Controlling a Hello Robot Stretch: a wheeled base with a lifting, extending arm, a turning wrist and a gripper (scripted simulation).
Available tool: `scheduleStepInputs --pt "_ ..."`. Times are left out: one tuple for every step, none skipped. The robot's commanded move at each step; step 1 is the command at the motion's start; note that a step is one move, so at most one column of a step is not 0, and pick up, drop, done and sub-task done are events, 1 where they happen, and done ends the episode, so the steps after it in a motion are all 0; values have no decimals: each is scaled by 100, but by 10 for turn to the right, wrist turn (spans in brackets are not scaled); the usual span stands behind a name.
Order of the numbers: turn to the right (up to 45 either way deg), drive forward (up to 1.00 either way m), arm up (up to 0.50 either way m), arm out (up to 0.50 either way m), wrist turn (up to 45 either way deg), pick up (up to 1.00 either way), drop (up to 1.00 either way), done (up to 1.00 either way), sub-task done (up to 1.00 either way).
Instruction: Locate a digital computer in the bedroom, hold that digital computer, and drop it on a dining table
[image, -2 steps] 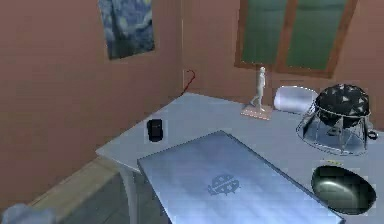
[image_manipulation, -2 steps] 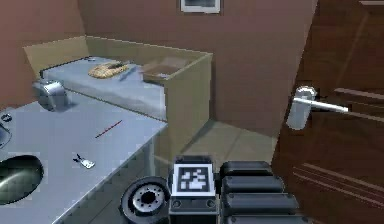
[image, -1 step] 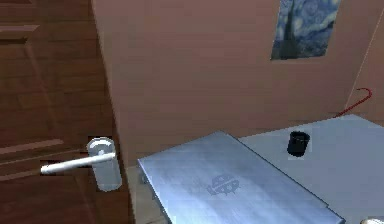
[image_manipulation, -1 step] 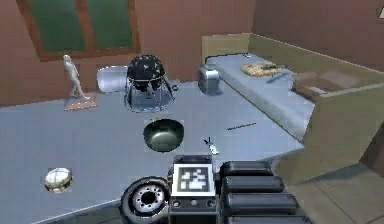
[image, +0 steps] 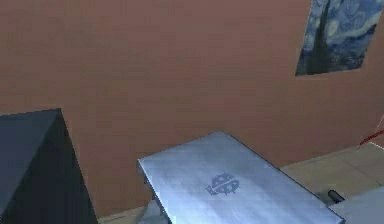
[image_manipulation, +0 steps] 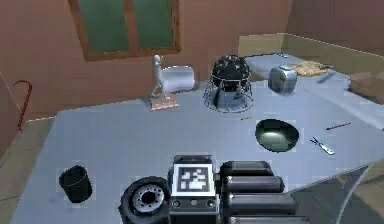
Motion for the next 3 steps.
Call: scheduleStepInputs --pt "-30 0 0 0 0 0 0 0 0" --pt "0 50 0 0 0 0 0 0 0" --pt "240 0 0 0 0 0 0 0 0"
